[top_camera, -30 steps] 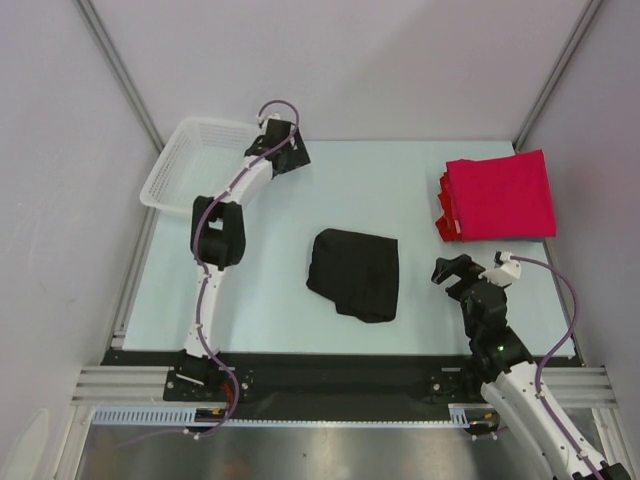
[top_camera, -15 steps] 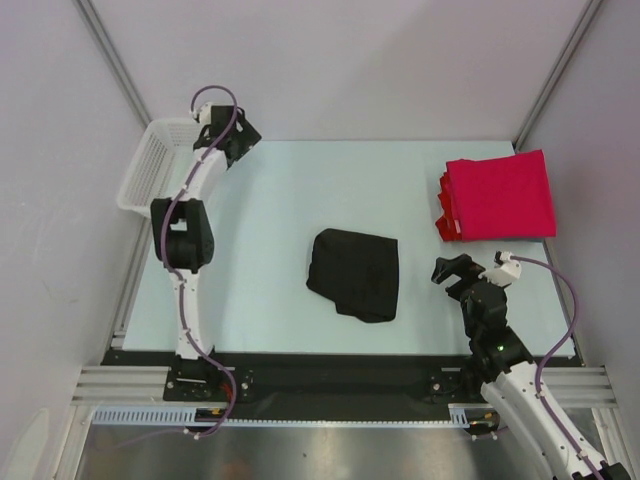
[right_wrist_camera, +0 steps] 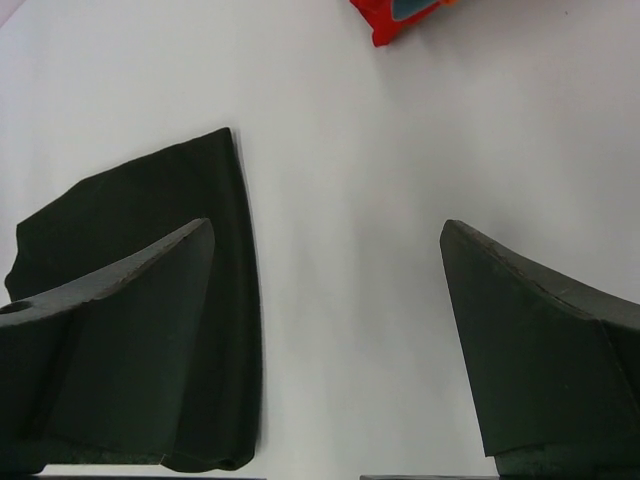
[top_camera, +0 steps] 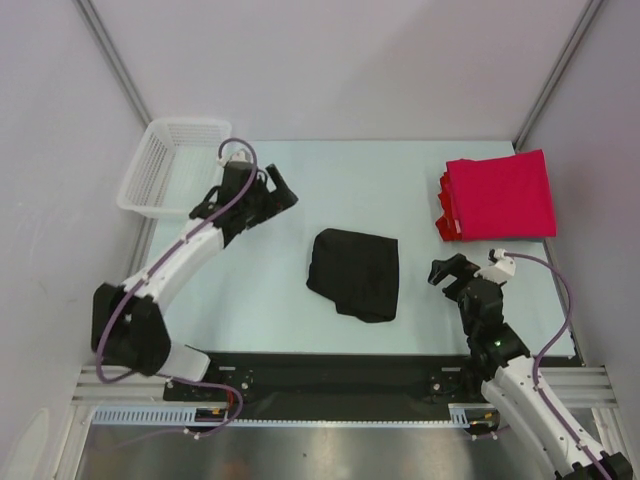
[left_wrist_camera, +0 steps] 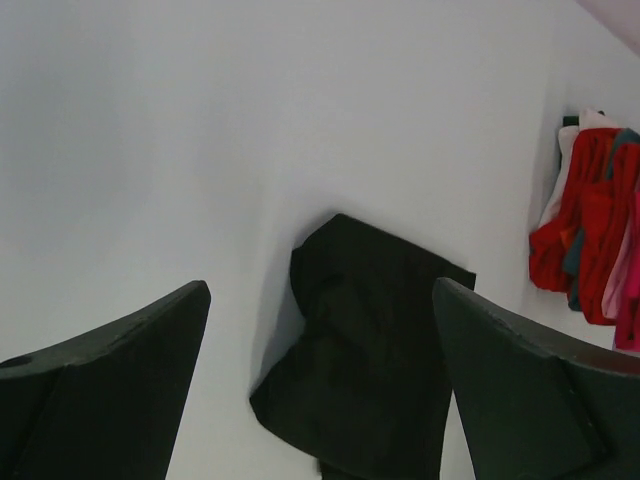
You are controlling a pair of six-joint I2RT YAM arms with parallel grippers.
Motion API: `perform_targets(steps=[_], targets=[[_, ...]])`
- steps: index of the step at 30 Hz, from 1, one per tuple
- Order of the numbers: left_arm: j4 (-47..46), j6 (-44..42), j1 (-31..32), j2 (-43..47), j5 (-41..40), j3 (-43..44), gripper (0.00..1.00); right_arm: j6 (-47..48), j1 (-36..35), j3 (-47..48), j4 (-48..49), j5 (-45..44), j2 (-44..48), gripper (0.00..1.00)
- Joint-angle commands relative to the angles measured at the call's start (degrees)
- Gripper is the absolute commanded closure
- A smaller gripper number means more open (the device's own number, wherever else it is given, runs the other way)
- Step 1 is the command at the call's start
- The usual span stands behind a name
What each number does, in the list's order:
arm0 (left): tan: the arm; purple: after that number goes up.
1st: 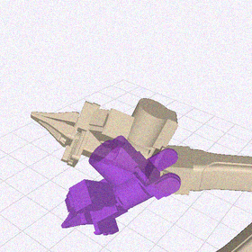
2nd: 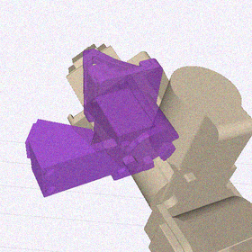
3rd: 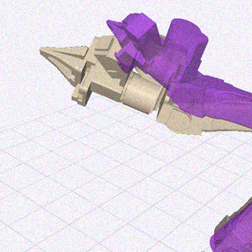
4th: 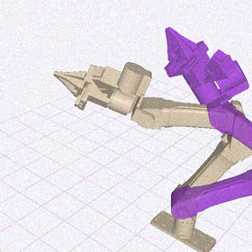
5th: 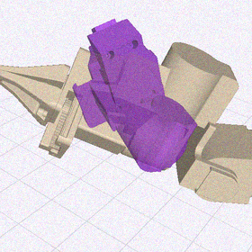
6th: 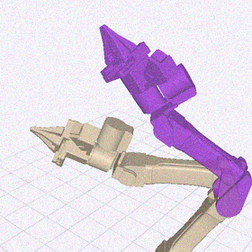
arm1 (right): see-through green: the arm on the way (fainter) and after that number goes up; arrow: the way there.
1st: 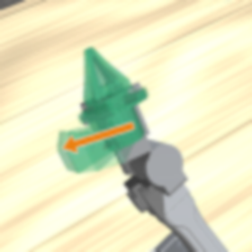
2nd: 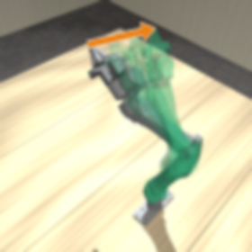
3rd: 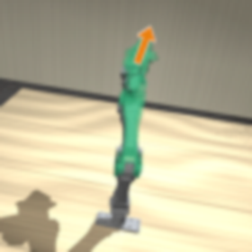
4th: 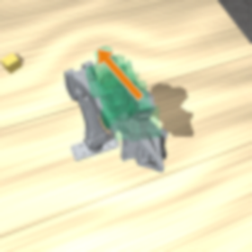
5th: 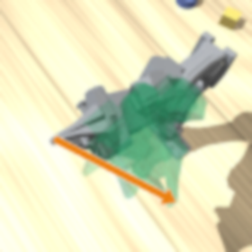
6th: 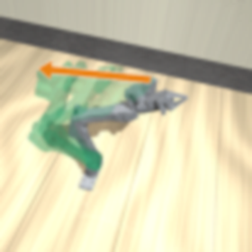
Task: Fold and stack the t-shirts
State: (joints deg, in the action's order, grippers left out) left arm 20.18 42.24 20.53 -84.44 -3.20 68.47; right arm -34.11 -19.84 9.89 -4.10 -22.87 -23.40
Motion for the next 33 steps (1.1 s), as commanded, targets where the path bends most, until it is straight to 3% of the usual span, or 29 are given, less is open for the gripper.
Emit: perform_targets(steps=[1, 6, 9, 11, 12, 14, 15, 20, 23, 24, 31, 33], targets=[[-1.27, 2.77, -0.15, 11.03, -1.29, -13.03, 0.0, -3.41, -0.29, 2.76, -0.03, -2.96, -1.65, 0.0], [-17.01, -0.14, 1.26, 22.21, 9.96, -31.27, 0.0, -3.09, -0.29, 3.04, -0.04, 6.13, -1.48, 0.0], [-17.64, -1.28, 4.5, 24.24, 10.94, -36.11, 0.11, 0.96, -0.38, 1.8, 5.14, 12.5, -2.0, 0.0], [-17.46, -1.46, 6.88, 23.98, 10.94, -36.82, 0.14, 2.37, -0.29, 2.76, 4.63, 13.64, -3.05, 0.06], [-17.46, -1.28, 7.5, 23.8, 10.68, -37.09, 0.15, 3.42, -0.29, 3.03, 4.36, 14.17, -3.41, 0.14], [-17.46, -1.37, 9.78, 22.58, 8.67, -37.0, 0.15, 4.31, -0.29, 3.38, 4.45, 15.83, -4.9, 0.21], [-17.55, -1.46, 10.48, 22.05, 8.04, -36.74, 0.16, 5.36, -0.38, 3.73, 5.15, 16.71, -5.42, 0.3], [-19.13, -2.95, 12.78, 16.08, 6.1, -34.81, 0.19, 7.12, -0.47, 3.91, 6.56, 21.11, -7.71, 0.39], [-19.66, -4.7, 13.3, 9.32, 6.1, -31.47, 0.29, 7.65, -0.38, 4.08, 6.56, 21.64, -7.72, 0.41], [-19.66, -6.19, 14.09, 5.73, 5.67, -29.12, 0.37, 7.74, -0.38, 4.17, 6.47, 21.73, -7.63, 0.41], [-19.31, -8.05, 16.03, -8.17, 7.07, -19.52, 0.52, 8.18, -0.47, 3.82, 6.47, 22.17, -6.75, 0.42], [-19.39, -8.22, 16.55, -10.03, 7.77, -17.15, 0.67, 8.27, -0.47, 4.0, 6.38, 22.08, -6.84, 0.44]])
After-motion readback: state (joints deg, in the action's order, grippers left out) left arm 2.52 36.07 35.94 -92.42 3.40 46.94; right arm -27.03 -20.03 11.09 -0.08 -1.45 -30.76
